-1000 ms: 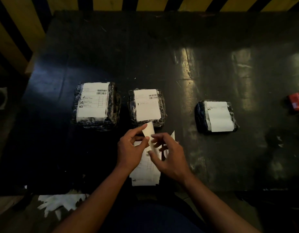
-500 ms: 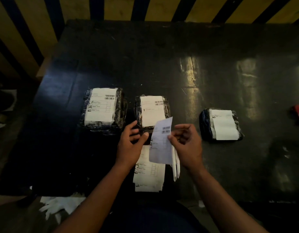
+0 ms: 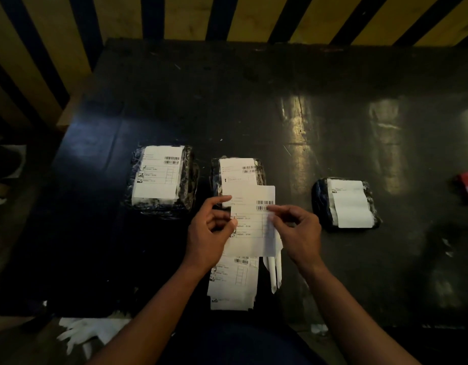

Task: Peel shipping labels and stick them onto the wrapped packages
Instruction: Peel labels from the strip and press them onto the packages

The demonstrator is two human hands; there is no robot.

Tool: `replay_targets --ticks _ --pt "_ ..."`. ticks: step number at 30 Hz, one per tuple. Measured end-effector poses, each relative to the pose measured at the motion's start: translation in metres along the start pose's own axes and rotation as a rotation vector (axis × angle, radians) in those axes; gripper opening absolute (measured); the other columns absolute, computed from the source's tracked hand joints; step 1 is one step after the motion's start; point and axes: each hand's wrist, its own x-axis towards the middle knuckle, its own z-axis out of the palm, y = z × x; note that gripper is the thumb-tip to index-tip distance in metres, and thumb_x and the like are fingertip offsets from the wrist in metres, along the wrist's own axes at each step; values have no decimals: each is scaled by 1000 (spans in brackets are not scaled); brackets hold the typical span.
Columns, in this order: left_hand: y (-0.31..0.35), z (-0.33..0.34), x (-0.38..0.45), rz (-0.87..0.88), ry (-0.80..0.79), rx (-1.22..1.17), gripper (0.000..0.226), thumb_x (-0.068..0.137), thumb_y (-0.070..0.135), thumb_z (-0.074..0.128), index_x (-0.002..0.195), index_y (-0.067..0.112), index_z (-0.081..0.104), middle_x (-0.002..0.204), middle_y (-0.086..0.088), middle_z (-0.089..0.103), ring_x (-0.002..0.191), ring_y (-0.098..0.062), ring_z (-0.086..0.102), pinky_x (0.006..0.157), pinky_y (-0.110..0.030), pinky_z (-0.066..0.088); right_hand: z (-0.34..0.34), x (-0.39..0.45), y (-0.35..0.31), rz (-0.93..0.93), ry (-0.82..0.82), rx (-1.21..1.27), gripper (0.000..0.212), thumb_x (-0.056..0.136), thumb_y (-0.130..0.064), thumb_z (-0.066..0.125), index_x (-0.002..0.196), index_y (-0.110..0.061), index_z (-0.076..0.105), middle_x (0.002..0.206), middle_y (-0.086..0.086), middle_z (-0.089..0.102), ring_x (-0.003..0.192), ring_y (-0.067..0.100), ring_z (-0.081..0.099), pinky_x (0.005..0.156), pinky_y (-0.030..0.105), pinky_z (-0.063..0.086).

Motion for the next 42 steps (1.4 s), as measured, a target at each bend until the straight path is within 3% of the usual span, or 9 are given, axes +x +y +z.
replay_targets --ticks 3,9,14,19,22,36,42 --pt "-3 1 3 47 24 111 45 88 2 75 123 30 67 92 4 72 86 -9 73 81 -36 64 6 4 1 -27 17 -58 21 87 -7 78 103 -19 78 101 -10 74 89 -1 70 77 18 60" --pt "-3 1 24 107 90 236 48 88 7 76 126 32 61 94 7 71 82 -4 71 72 -20 60 17 24 -2 -97 3 -139 26 88 -5 76 111 -17 75 101 -13 67 89 -11 64 71 4 51" --pt "-9 6 60 73 101 308 25 89 3 75 102 24 76 106 5 73 88 -1 70 75 -18 61 30 58 0 -137 4 -237 25 88 -10 78 113 -16 74 105 -10 65 86 -6 64 70 3 50" --pt "-17 12 95 45 99 425 32 87 1 75 115 17 77 114 4 69 86 5 64 72 -2 50 46 91 2 -129 12 -279 25 89 -9 77 114 -14 75 107 -3 68 83 -2 63 67 2 49" --pt "-19 14 109 42 94 468 37 87 0 75 120 16 75 116 4 67 85 0 62 71 3 45 55 107 7 -112 10 -316 26 90 -11 76 115 -15 75 110 -2 68 83 0 62 68 1 49" --pt "-32 15 138 -7 74 501 45 85 -2 76 127 14 72 118 0 66 90 -7 67 73 1 48 72 134 21 -57 0 -357 24 91 -12 75 115 -12 75 113 -2 67 80 -7 57 65 -4 43" --pt "-30 16 138 2 49 558 49 83 0 79 128 17 70 116 4 60 90 -5 63 76 -7 54 75 135 26 -88 -29 -421 25 92 -15 75 116 -14 75 109 -10 63 75 -4 59 67 2 51"
